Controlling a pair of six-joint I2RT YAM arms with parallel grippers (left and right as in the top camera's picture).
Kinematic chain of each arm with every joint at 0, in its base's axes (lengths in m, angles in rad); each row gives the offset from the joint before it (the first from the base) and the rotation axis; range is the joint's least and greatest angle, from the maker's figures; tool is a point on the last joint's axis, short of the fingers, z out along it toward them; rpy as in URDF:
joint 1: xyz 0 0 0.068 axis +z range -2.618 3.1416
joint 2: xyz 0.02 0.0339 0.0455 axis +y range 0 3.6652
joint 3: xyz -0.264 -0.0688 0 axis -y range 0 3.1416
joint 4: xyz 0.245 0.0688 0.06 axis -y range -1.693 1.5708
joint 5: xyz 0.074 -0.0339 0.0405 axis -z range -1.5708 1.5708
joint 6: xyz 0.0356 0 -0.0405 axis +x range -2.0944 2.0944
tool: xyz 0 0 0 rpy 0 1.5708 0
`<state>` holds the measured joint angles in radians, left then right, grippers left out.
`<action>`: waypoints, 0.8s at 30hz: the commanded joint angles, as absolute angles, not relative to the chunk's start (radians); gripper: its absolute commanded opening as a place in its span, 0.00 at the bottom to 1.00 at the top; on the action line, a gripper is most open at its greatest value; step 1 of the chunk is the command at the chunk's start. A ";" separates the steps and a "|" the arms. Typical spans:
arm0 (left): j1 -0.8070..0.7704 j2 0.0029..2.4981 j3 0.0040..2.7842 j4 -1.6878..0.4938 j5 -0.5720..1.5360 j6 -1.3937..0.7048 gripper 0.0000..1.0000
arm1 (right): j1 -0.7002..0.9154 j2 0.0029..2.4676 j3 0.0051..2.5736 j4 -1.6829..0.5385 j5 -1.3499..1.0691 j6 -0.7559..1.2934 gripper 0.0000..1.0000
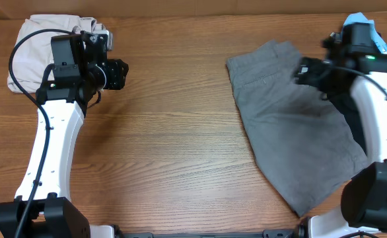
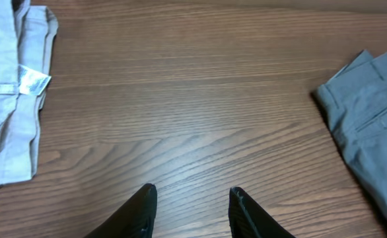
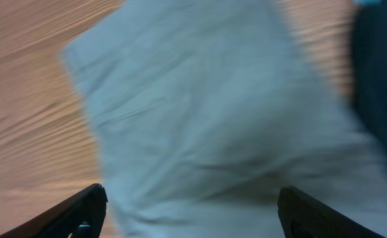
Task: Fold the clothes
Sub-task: 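Grasp the grey pants with the right gripper and drag them leftward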
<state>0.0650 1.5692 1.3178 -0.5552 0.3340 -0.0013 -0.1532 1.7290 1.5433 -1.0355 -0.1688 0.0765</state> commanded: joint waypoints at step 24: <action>0.104 1.685 1.348 -0.538 0.303 0.000 0.37 | 0.352 2.025 1.557 -0.904 0.170 0.087 0.75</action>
